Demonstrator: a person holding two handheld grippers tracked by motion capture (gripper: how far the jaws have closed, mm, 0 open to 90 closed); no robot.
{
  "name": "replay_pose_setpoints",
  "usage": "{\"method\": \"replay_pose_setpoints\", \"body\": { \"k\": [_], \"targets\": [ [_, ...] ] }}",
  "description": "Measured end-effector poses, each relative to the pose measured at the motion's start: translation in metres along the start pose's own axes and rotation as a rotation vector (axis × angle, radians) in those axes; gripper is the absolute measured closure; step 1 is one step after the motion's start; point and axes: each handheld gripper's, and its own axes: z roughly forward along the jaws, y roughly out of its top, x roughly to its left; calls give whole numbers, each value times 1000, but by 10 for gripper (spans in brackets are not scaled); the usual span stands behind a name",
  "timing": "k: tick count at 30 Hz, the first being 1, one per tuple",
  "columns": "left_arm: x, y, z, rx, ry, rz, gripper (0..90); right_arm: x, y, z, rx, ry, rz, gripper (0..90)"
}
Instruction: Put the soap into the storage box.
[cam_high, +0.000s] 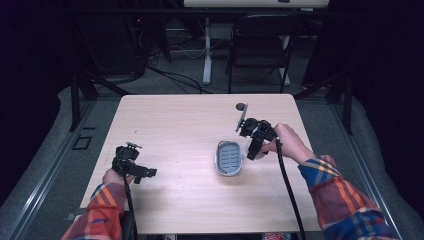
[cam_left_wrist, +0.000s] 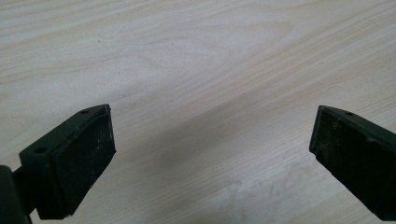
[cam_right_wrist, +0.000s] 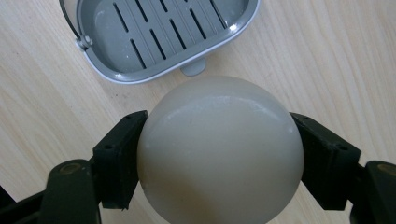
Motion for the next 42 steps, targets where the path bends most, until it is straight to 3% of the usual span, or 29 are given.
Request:
{"method": "replay_pose_setpoints", "body": {
  "k": [11,28,42],
  "targets": [
    [0,0,1,5,-3,1,2,4,16,1,-6,7,-20,245],
    [0,0,1,8,-5,3,2,19,47,18,-5,17,-57,244],
    [-1,0,2,14,-5,7,2,24,61,31,-8,26,-65,243]
  ]
}}
